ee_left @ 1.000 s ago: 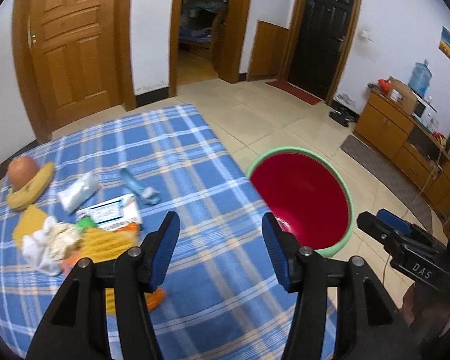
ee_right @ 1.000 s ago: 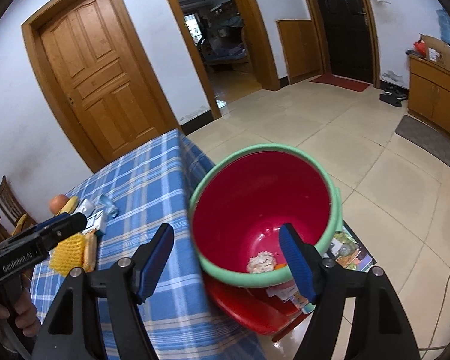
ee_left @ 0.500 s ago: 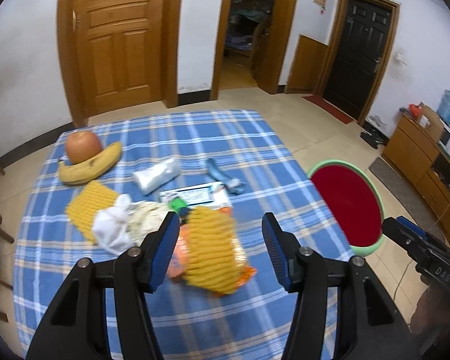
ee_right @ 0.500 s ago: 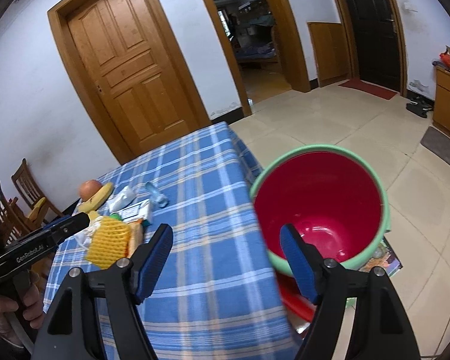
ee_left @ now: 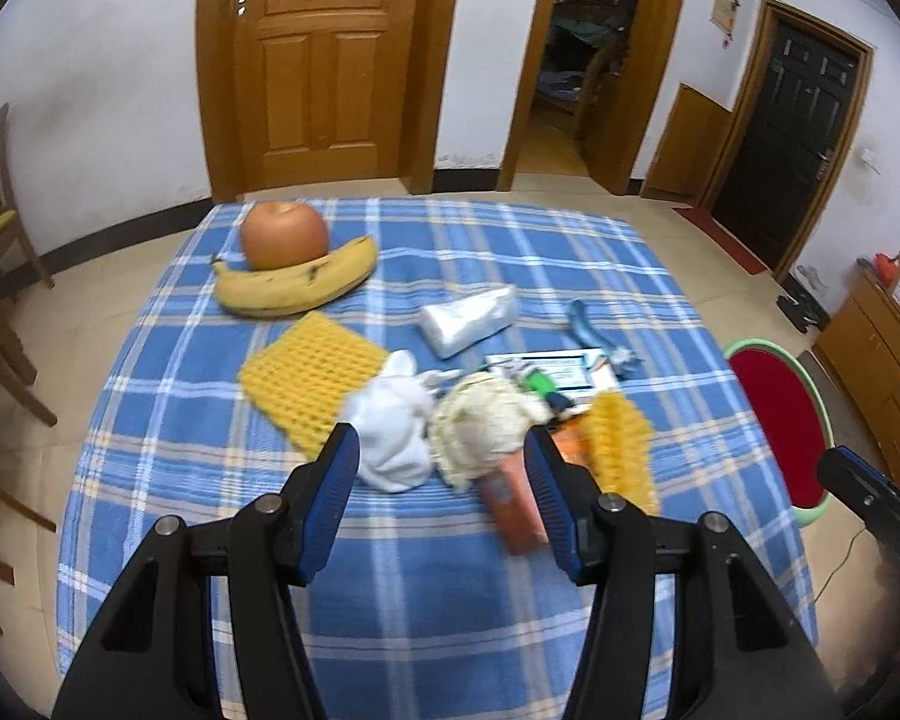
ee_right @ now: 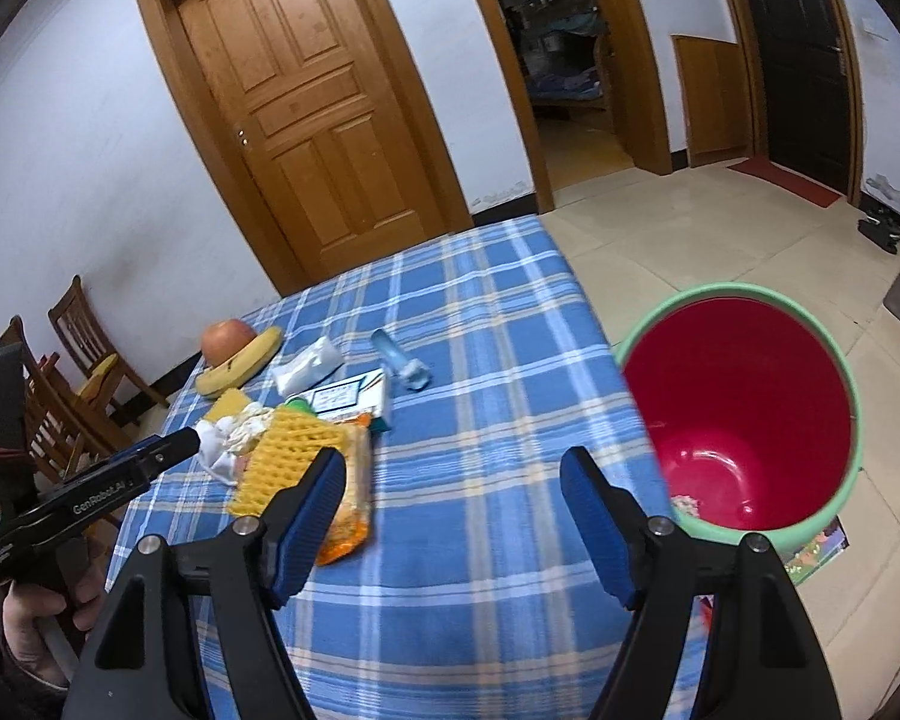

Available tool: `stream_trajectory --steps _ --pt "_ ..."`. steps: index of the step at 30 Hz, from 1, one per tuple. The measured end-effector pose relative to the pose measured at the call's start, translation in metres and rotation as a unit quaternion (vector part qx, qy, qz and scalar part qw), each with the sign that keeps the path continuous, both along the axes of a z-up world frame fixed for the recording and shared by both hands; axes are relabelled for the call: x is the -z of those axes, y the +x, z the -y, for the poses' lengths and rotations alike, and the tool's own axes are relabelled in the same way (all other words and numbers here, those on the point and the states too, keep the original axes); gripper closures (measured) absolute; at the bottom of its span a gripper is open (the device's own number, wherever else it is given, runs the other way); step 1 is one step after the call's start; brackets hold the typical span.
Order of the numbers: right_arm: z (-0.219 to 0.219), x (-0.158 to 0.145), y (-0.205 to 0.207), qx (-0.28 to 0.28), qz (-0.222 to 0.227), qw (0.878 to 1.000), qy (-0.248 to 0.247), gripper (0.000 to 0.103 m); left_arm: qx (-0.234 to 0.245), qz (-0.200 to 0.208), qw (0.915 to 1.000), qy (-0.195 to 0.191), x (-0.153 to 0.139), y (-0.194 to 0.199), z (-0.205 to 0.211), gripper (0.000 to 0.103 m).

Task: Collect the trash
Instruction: 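Move both tools back over the table toward the remaining trash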

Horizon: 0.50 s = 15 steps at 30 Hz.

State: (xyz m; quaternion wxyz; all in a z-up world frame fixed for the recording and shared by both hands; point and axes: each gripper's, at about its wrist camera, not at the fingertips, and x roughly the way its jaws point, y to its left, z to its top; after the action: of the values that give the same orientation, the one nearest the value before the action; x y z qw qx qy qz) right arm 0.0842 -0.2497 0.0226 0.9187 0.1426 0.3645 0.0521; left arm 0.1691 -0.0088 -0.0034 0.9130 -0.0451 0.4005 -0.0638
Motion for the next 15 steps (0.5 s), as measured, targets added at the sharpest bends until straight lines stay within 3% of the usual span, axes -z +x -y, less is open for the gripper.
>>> stream_trajectory --steps 8,15 --pt "-0.028 0.007 0.018 -0.025 -0.015 1.0 -0.001 0.027 -0.02 -0.017 0.9996 -0.005 0.02 0.016 -0.019 0.046" --pt "-0.05 0.012 0.031 -0.044 -0.025 0.999 -0.002 0.027 -0.001 -0.025 0.9995 -0.019 0.031 0.027 -0.018 0.05"
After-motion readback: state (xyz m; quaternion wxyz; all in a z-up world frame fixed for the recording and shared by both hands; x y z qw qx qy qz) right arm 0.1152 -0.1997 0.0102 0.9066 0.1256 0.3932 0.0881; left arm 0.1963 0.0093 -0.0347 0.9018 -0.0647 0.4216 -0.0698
